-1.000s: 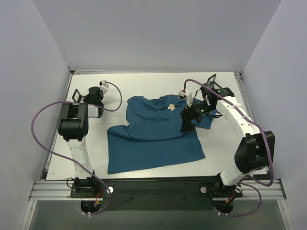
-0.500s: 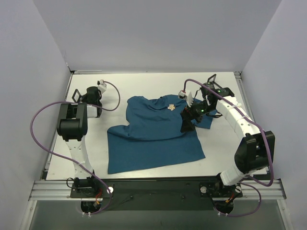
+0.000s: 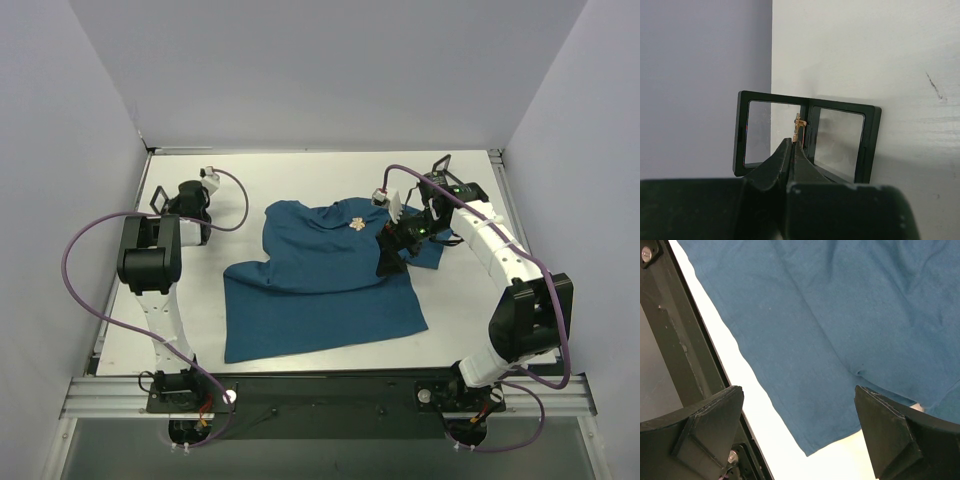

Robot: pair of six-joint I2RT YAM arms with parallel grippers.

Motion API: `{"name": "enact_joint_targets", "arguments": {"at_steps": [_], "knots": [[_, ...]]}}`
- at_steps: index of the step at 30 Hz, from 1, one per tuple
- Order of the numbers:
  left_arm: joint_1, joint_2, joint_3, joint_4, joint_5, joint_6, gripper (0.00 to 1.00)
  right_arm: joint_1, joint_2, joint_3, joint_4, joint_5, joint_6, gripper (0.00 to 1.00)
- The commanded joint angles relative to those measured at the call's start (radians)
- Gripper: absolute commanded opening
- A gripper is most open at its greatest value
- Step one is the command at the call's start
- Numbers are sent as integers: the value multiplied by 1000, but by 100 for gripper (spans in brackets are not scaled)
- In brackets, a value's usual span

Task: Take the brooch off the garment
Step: Place the brooch in the brooch box.

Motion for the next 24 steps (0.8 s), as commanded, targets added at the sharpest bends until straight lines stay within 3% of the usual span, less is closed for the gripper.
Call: {"name": "enact_joint_targets", "arguments": {"at_steps": [1, 24], "knots": [[-5, -29, 16, 37, 19, -22, 0, -1, 4, 26, -28, -41, -15, 100], [-12, 8, 21, 5, 25, -30, 0, -1, 1, 17, -29, -40, -21, 100]]}}
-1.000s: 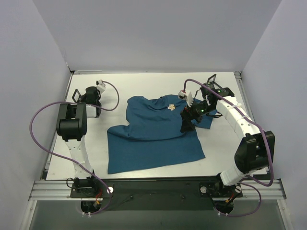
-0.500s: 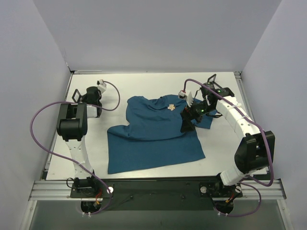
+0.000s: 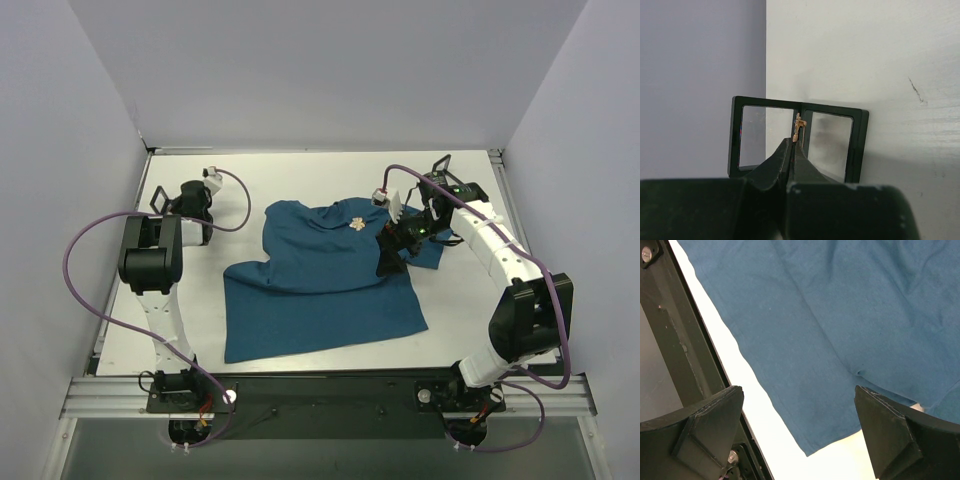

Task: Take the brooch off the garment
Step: Place the brooch in the brooch box.

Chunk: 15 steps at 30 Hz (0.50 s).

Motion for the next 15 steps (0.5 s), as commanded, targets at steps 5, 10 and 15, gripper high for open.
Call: {"name": "enact_joint_targets", "arguments": {"at_steps": [5, 10, 15], "knots": [[-1, 10, 21, -4, 14, -29, 0, -1, -1, 17, -29, -41, -22, 100], [-1, 15, 21, -8, 14, -29, 0, -1, 1, 15, -29, -39, -21, 100], [-1, 18, 25, -16, 14, -33, 0, -1, 2, 15, -28, -39, -24, 100]]}}
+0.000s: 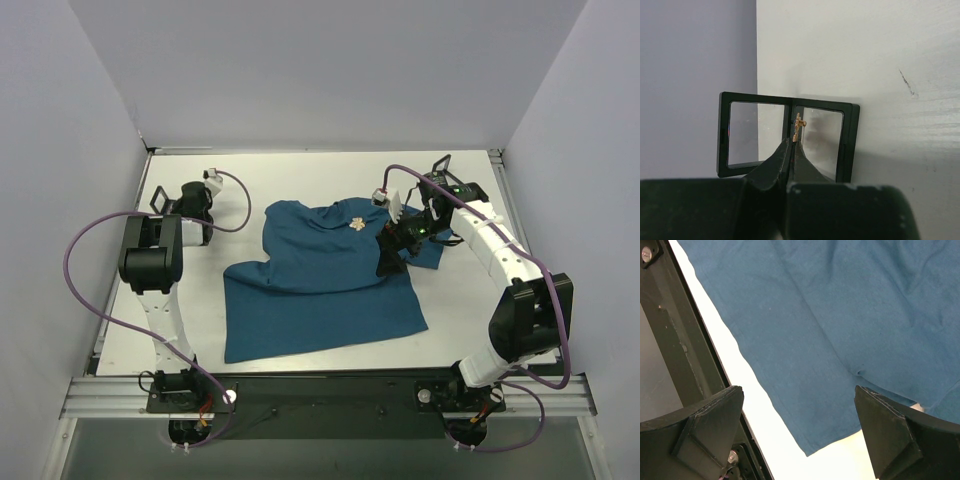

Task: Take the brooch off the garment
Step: Place the brooch in the brooch box.

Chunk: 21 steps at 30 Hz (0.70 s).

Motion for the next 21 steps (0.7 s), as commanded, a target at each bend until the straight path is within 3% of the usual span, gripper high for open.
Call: {"name": "enact_joint_targets", "arguments": {"at_steps": [1, 10, 21], "knots": [[-1, 13, 25, 8, 8, -18, 0, -1, 2, 17, -28, -41, -24, 100], [-1, 6, 31, -12, 14, -32, 0, -1, 5, 18, -28, -42, -24, 100], [-1, 0, 39, -35, 20, -46, 13, -1, -2, 14, -29, -39, -21, 100]]}}
